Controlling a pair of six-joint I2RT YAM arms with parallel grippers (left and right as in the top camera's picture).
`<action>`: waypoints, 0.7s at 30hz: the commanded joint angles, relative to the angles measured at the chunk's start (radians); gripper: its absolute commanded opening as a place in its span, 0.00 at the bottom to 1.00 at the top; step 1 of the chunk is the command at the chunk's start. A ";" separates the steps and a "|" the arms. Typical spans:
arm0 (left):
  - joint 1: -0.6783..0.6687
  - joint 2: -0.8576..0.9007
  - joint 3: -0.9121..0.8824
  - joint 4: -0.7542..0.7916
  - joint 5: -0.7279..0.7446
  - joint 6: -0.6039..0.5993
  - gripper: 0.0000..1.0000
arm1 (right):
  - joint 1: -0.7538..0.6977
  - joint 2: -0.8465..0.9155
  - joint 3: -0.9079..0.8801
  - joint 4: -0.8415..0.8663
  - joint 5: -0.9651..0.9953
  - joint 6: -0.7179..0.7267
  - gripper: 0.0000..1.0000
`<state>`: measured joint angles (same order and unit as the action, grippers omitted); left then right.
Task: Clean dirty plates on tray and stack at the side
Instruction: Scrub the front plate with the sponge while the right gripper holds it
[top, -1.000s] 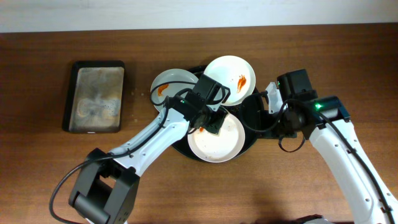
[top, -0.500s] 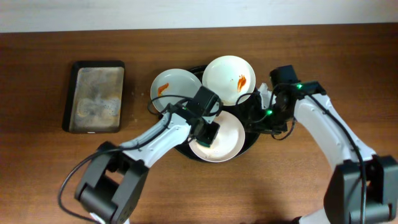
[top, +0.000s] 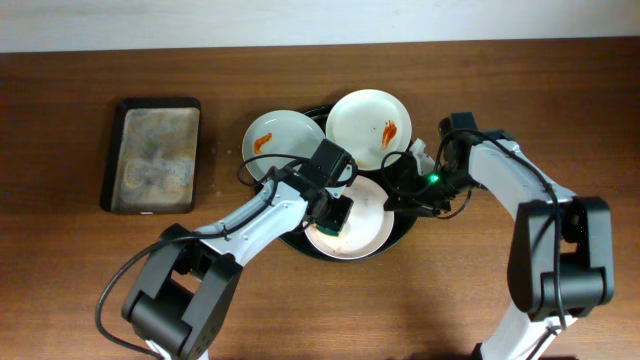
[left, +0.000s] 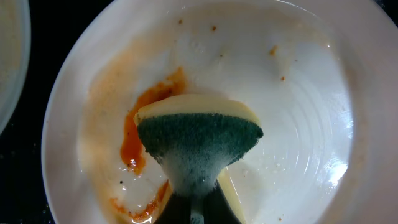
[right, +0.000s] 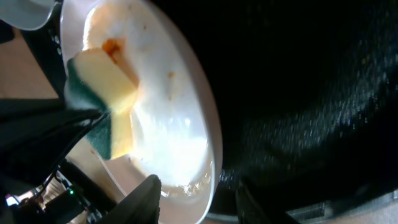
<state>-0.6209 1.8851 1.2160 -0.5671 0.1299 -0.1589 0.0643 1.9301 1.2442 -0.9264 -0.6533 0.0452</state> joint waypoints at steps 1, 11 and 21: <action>0.003 0.007 -0.007 -0.002 -0.007 -0.009 0.00 | 0.001 0.036 -0.029 0.037 -0.031 -0.006 0.38; 0.003 0.007 -0.007 -0.002 -0.006 -0.009 0.00 | 0.002 0.059 -0.096 0.151 -0.156 0.011 0.29; 0.003 0.007 -0.007 -0.002 -0.004 -0.009 0.00 | 0.002 0.059 -0.179 0.304 -0.181 0.133 0.20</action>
<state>-0.6205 1.8854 1.2160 -0.5667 0.1295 -0.1589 0.0643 1.9800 1.0981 -0.6559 -0.7959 0.1146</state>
